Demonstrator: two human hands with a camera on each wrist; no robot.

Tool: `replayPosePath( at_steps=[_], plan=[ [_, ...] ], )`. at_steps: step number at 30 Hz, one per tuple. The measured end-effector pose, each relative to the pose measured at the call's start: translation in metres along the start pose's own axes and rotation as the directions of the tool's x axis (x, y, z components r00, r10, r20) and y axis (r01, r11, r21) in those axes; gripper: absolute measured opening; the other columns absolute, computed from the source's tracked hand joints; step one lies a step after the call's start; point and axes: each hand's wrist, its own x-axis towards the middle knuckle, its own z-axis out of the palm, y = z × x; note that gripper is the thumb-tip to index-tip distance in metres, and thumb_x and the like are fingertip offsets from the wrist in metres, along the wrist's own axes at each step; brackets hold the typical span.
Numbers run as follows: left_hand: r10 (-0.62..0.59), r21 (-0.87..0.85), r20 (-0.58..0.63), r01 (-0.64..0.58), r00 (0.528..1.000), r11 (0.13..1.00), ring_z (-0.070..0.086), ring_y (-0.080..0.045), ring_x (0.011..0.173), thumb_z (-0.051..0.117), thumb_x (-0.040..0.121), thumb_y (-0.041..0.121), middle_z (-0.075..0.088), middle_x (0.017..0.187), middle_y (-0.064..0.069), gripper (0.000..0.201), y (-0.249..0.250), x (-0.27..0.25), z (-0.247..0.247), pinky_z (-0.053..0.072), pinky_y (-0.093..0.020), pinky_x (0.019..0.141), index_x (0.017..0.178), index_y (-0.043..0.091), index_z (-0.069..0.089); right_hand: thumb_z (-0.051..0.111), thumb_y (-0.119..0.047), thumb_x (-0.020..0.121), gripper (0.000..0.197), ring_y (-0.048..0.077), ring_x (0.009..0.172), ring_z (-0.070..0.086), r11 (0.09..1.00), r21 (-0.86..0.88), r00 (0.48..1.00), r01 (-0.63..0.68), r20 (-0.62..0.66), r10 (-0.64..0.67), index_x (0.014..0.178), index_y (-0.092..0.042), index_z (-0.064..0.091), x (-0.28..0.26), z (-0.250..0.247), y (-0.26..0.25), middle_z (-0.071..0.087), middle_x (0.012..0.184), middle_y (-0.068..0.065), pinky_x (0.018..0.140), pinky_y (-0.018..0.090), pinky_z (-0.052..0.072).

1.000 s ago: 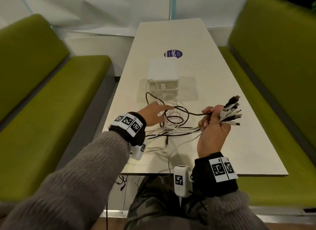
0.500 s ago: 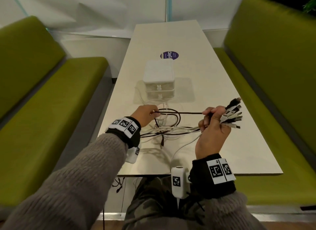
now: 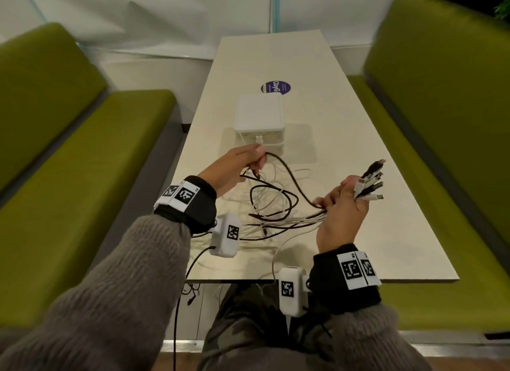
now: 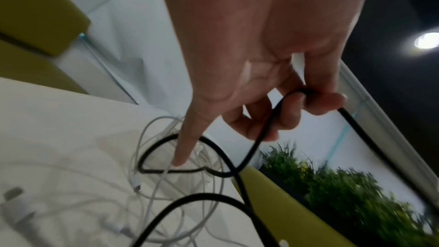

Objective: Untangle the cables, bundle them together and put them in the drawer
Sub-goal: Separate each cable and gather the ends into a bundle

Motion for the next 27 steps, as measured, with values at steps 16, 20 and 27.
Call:
replayPosePath(
  at_steps=[16,20,27],
  plan=[
    [0.211,0.29,0.106,-0.233,0.972,0.928,0.051,-0.017,0.075,0.042,0.091,0.048,0.053,0.077,-0.011,0.052,0.005,0.014,0.039,0.042,-0.032,0.078,0.085,-0.001,0.059,0.065,-0.022,0.09,0.02,-0.001,0.042,0.045,0.926,-0.363,0.947,0.1,0.319,0.023,0.079,-0.004,0.064,-0.01,0.009,0.002,0.055,0.054,-0.006,0.046,0.009,0.033],
    [0.155,0.339,0.129,-0.19,0.979,0.921,0.045,-0.01,0.07,0.044,0.097,0.036,0.048,0.071,0.001,0.038,-0.001,0.014,0.035,0.038,-0.019,0.072,0.074,0.007,0.053,0.055,-0.006,0.094,0.018,0.002,0.043,0.034,0.982,-0.183,0.973,0.049,0.232,-0.005,0.077,-0.01,0.06,-0.009,0.011,-0.006,0.05,0.053,-0.007,0.041,0.015,0.025],
    [-0.034,0.532,0.072,-0.01,0.997,0.847,0.052,-0.005,0.086,0.051,0.095,0.025,0.061,0.096,0.002,0.022,-0.037,0.019,-0.005,0.035,-0.002,0.072,0.099,0.008,0.064,0.056,-0.025,0.095,0.017,0.009,0.053,0.034,0.996,0.038,0.997,0.077,-0.029,-0.076,0.094,-0.008,0.059,-0.002,-0.001,-0.012,0.051,0.071,0.0,0.041,0.019,0.024]
  ],
)
